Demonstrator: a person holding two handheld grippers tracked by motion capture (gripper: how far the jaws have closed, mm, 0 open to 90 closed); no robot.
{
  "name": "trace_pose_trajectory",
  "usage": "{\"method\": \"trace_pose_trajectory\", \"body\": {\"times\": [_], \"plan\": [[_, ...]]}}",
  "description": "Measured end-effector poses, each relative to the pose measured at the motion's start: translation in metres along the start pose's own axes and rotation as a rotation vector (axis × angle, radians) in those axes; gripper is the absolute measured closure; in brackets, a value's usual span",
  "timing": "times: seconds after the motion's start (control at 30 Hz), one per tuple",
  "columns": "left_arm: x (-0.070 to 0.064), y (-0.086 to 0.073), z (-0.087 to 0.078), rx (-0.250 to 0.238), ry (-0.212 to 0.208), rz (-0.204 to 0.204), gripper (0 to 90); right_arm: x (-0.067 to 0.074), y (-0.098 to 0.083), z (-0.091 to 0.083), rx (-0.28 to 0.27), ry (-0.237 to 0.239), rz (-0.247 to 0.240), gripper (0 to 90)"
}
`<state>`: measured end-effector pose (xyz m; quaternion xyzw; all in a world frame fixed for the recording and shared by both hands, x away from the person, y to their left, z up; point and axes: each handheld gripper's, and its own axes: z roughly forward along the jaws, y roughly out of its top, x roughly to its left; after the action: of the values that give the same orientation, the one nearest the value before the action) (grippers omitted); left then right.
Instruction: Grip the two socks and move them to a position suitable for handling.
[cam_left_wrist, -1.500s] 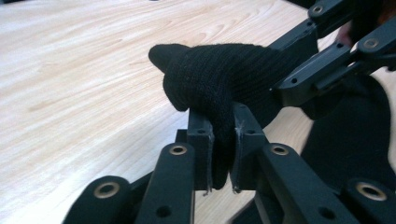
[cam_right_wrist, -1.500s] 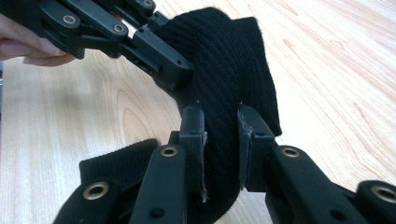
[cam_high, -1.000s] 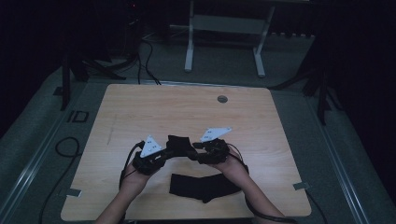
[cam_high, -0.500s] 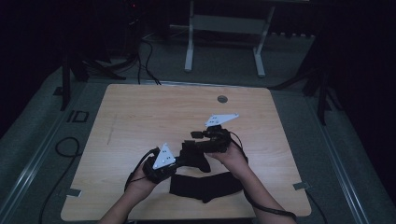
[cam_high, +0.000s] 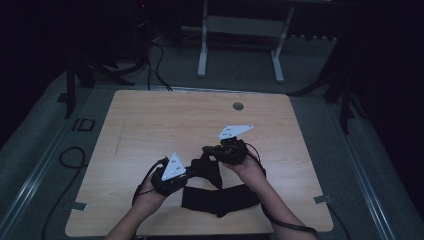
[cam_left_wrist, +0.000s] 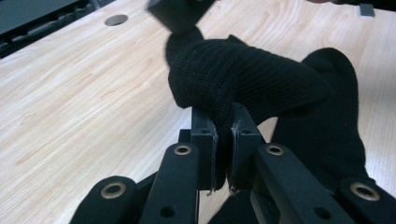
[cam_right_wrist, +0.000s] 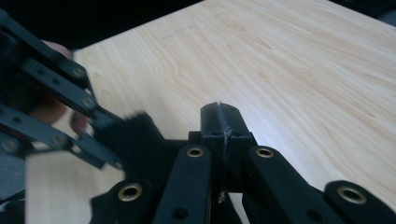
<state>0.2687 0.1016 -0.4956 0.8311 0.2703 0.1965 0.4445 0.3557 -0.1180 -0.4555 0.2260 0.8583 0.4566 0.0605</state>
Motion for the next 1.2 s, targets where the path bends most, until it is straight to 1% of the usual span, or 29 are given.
{"method": "trace_pose_trajectory", "body": {"times": [0.03,0.13,0.2,0.23,0.27,0.3,0.33,0.37,0.4,0.43,0.5,0.53,0.57,0.6,0.63,0.67,0.7,0.73,0.77,0.83,0.87,0.93,0.97,1.0,1.03,1.07,1.1,1.17,1.2], "plan": [[0.002,0.000,0.000,0.001,0.003,-0.009,83.5,-0.001,-0.001,0.000,0.003,-0.003,-0.004,90.0],[0.004,-0.001,-0.001,-0.006,0.005,-0.030,83.2,-0.005,-0.006,-0.001,0.014,-0.009,0.012,90.0],[0.005,-0.001,-0.002,-0.011,0.004,-0.039,83.3,-0.008,-0.009,-0.002,0.018,-0.023,0.025,90.0],[0.005,-0.001,-0.003,-0.016,0.012,-0.043,83.5,-0.010,-0.010,-0.003,0.020,-0.033,0.027,90.0],[0.006,-0.002,-0.004,-0.017,0.018,-0.044,83.6,-0.011,-0.012,-0.004,0.030,-0.076,0.023,90.0],[0.007,-0.002,-0.006,-0.022,0.022,-0.050,83.6,-0.014,-0.013,-0.006,0.041,-0.098,0.024,90.0],[0.007,-0.002,-0.006,-0.022,0.022,-0.050,83.8,-0.014,-0.013,-0.006,0.041,-0.098,0.024,90.0],[0.011,-0.003,-0.008,-0.023,0.041,-0.065,84.0,-0.022,-0.018,-0.011,0.044,-0.138,0.045,90.0],[0.012,-0.003,-0.009,-0.024,0.033,-0.074,84.0,-0.026,-0.020,-0.014,0.057,-0.161,0.049,90.0],[0.013,-0.004,-0.010,-0.029,0.048,-0.079,84.2,-0.029,-0.022,-0.016,0.059,-0.172,0.059,90.0],[0.016,-0.006,-0.012,-0.026,0.052,-0.092,84.3,-0.036,-0.026,-0.024,0.054,-0.210,0.074,90.0],[0.017,-0.006,-0.012,-0.024,0.061,-0.094,84.3,-0.040,-0.028,-0.028,0.060,-0.223,0.084,90.0],[0.017,-0.007,-0.011,-0.019,0.055,-0.097,84.5,-0.043,-0.031,-0.032,0.056,-0.234,0.099,90.0],[0.017,-0.008,-0.010,-0.010,0.058,-0.095,84.5,-0.047,-0.033,-0.037,0.057,-0.234,0.118,90.0],[0.017,-0.009,-0.008,-0.004,0.066,-0.096,84.5,-0.049,-0.034,-0.039,0.057,-0.239,0.119,90.0],[0.017,-0.010,-0.006,0.007,0.054,-0.102,84.5,-0.050,-0.035,-0.042,0.055,-0.252,0.126,90.0],[0.016,-0.012,-0.002,0.016,0.051,-0.104,84.5,-0.052,-0.036,-0.043,0.060,-0.256,0.134,90.0],[0.015,-0.013,0.002,0.028,0.052,-0.103,84.5,-0.053,-0.036,-0.043,0.066,-0.262,0.136,90.0],[0.015,-0.015,0.006,0.039,0.041,-0.107,84.5,-0.054,-0.036,-0.041,0.073,-0.268,0.136,90.0],[0.015,-0.018,0.014,0.055,0.028,-0.130,84.5,-0.056,-0.038,-0.035,0.091,-0.271,0.146,90.0],[0.016,-0.019,0.017,0.066,0.023,-0.140,84.5,-0.058,-0.038,-0.031,0.107,-0.270,0.157,90.0],[0.019,-0.023,0.024,0.097,0.028,-0.150,84.4,-0.063,-0.041,-0.020,0.149,-0.254,0.168,90.0],[0.019,-0.023,0.024,0.097,0.028,-0.150,84.4,-0.063,-0.041,-0.020,0.149,-0.254,0.168,90.0],[0.019,-0.023,0.024,0.097,0.028,-0.150,84.4,-0.065,-0.043,-0.014,0.164,-0.254,0.174,90.0],[0.027,-0.028,0.033,0.138,0.035,-0.172,84.3,-0.071,-0.047,-0.004,0.182,-0.256,0.191,89.7],[0.029,-0.029,0.035,0.143,0.044,-0.176,84.3,-0.074,-0.048,-0.001,0.179,-0.251,0.202,89.7],[0.032,-0.030,0.037,0.149,0.041,-0.186,84.2,-0.076,-0.049,0.002,0.176,-0.246,0.207,89.4],[0.036,-0.030,0.040,0.155,0.059,-0.186,84.1,-0.079,-0.050,0.005,0.172,-0.241,0.221,88.8],[0.038,-0.031,0.041,0.160,0.056,-0.193,83.8,-0.081,-0.050,0.006,0.167,-0.236,0.223,85.3]]}}
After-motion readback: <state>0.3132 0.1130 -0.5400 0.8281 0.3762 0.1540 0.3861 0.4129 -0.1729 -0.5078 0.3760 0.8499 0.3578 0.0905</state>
